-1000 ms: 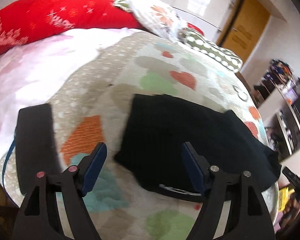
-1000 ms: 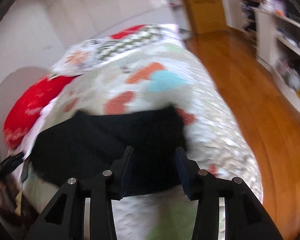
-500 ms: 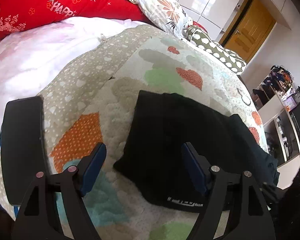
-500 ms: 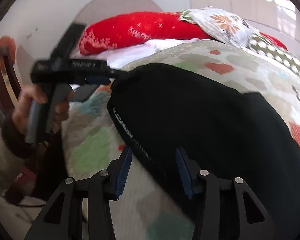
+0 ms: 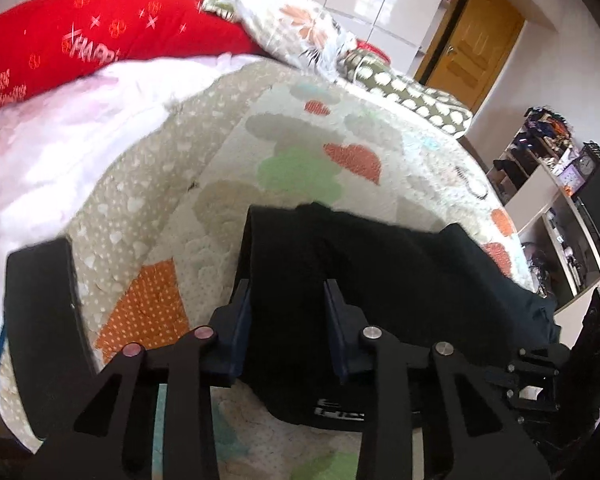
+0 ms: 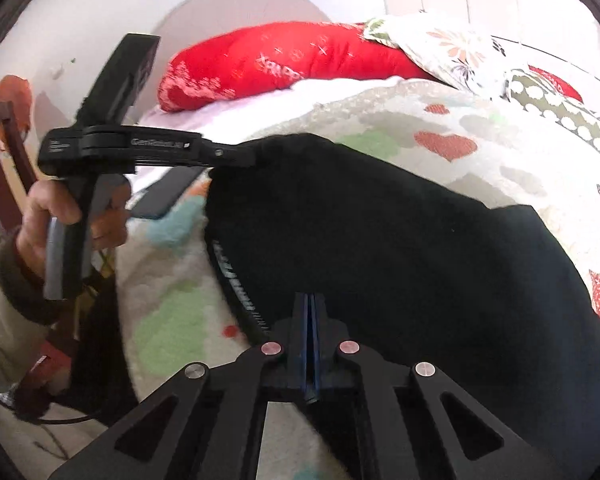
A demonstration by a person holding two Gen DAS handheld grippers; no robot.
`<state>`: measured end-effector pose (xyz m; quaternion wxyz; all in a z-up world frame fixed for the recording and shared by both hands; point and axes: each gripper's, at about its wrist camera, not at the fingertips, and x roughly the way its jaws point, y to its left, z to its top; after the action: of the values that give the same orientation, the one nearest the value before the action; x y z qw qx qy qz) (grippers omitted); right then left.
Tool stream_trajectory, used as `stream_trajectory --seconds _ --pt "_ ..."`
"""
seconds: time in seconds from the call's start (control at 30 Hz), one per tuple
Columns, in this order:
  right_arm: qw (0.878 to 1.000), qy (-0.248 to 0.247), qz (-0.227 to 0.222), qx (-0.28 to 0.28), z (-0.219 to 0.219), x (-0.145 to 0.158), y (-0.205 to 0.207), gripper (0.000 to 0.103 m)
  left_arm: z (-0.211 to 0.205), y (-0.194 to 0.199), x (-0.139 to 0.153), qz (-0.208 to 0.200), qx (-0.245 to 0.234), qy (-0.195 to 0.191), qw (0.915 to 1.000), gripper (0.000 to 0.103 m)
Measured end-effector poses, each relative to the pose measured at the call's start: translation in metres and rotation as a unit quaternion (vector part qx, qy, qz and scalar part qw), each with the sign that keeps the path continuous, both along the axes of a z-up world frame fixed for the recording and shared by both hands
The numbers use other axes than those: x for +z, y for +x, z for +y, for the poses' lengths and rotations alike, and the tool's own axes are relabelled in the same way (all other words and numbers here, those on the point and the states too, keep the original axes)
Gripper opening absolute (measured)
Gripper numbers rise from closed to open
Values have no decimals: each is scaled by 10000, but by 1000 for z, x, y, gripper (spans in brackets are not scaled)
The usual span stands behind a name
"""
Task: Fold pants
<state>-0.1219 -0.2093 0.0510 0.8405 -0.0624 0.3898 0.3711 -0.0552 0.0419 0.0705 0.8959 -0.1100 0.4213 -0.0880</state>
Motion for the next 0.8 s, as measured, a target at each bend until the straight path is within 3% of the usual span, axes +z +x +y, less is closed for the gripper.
stream_trajectory --seconds 0.17,0.3,0.4,0.43,0.5,0.53,0.57,0.67,0.8 --pt "9997 164 61 198 5 8 -16 0 6 -16 11 -147 -42 2 9999 31" --pt "9995 -91 256 132 17 -19 -13 0 12 -9 -19 275 181 85 9994 31" --pt "9993 0 378 54 13 -25 -8 2 15 -8 -31 436 256 49 9987 31" --pt "9990 118 424 -5 8 -20 -7 5 16 -10 -31 422 244 36 9988 31" --pt "9983 271 474 -178 -8 -7 -2 23 16 -13 -24 338 199 102 9992 32" --pt "9981 340 367 -360 -20 3 1 40 17 -15 -21 295 177 122 9993 33" --pt "9975 389 205 -562 -31 11 5 50 17 -16 -17 257 149 124 9995 33" --pt "9892 377 -207 -1404 -67 29 31 53 13 -16 -13 193 102 206 9996 33" --pt "9782 57 -74 -2075 -85 19 91 56 10 -13 -20 283 165 264 9991 33"
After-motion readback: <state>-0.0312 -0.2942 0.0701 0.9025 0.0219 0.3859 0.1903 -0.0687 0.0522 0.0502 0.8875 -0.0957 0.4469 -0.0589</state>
